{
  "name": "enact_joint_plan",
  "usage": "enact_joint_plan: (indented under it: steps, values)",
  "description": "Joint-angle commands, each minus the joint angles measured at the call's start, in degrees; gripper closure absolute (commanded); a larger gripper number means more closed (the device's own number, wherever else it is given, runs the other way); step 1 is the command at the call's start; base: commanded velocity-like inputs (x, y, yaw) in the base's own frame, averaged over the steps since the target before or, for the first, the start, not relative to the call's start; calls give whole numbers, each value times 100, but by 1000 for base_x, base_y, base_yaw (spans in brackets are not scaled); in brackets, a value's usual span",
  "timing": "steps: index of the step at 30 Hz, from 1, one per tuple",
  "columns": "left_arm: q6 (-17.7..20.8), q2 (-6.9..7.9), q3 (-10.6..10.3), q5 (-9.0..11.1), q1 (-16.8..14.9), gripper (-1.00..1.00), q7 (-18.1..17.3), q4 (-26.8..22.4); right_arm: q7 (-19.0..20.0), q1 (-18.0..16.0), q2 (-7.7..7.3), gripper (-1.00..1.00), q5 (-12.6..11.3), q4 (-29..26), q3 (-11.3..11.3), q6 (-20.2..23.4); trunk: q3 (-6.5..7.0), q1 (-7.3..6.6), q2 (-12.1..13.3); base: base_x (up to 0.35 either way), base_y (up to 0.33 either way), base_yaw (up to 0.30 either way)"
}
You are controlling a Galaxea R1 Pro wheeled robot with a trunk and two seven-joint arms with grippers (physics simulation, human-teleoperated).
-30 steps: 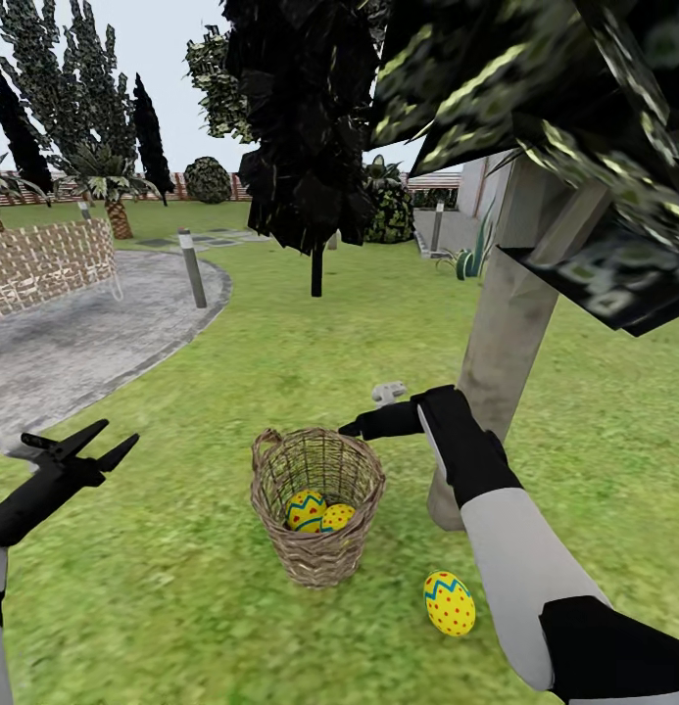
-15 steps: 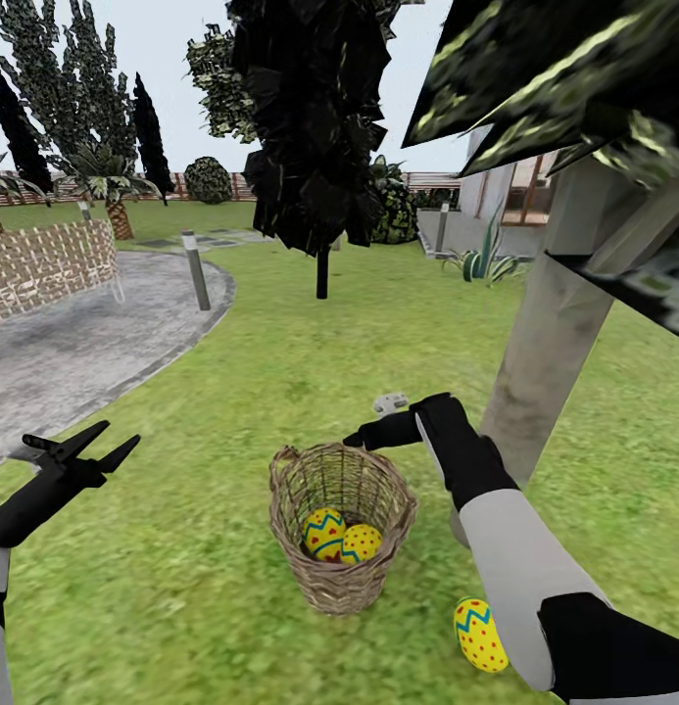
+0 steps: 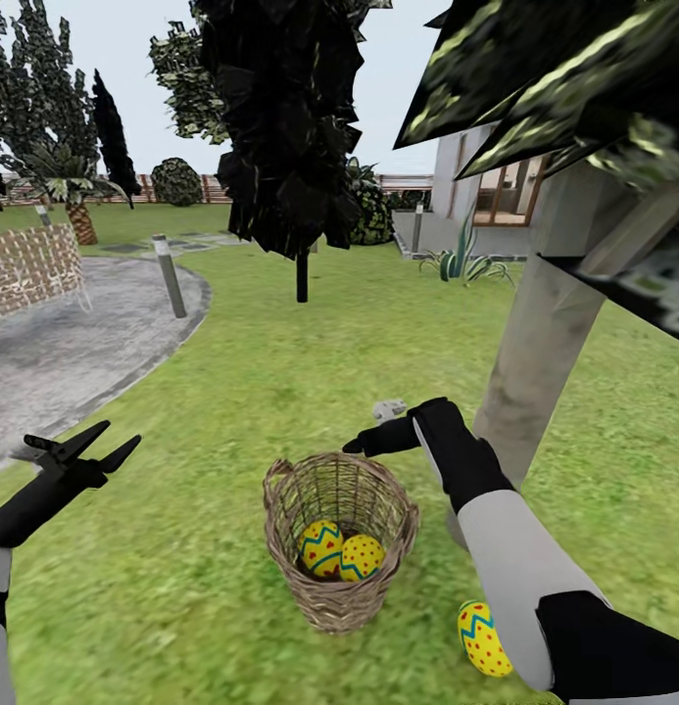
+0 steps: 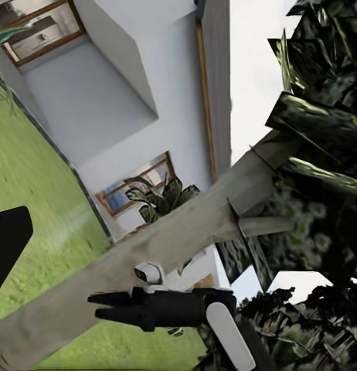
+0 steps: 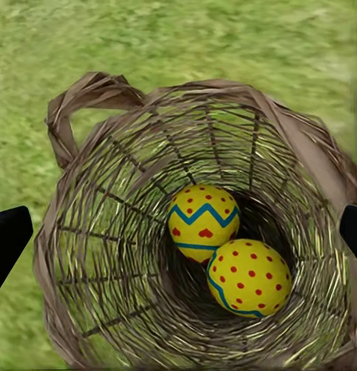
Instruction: Take the three Easter eggs out of the wicker basket on the lawn in the garden, then place them on the lawn next to a single tree (choose any tree) so that all three eggs are next to the same tree and none are left in the basket.
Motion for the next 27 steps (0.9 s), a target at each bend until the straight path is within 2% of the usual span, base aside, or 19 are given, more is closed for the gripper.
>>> enact_joint_plan:
  steps: [1, 6, 12, 20, 27]
  values:
    - [58, -2, 3, -10, -1, -100, -27, -1, 45, -4, 1, -100, 59, 44, -1, 13, -5, -1, -2, 26, 39, -149]
    - [26, -19, 17, -10, -2, -100, -27, 4, 26, -9, -12, -100, 51, 291, 1, 37, -4, -1, -2, 6, 10, -37]
    - [23, -31, 27, -10, -1, -100, -27, 13, -285, -7, 16, -100, 58, 368, 4, 110, -4, -1, -2, 0, 0, -2]
    - [6, -20, 47, 2, -3, -100, -27, 316, -328, -5, 37, -100, 78, 470, 53, 294, -4, -1, -2, 2, 1, 0]
    - [-21, -20, 39, 6, -5, -100, -27, 332, -337, -10, 48, -100, 84, 734, 336, 296, -4, -1, -2, 240, 97, 0]
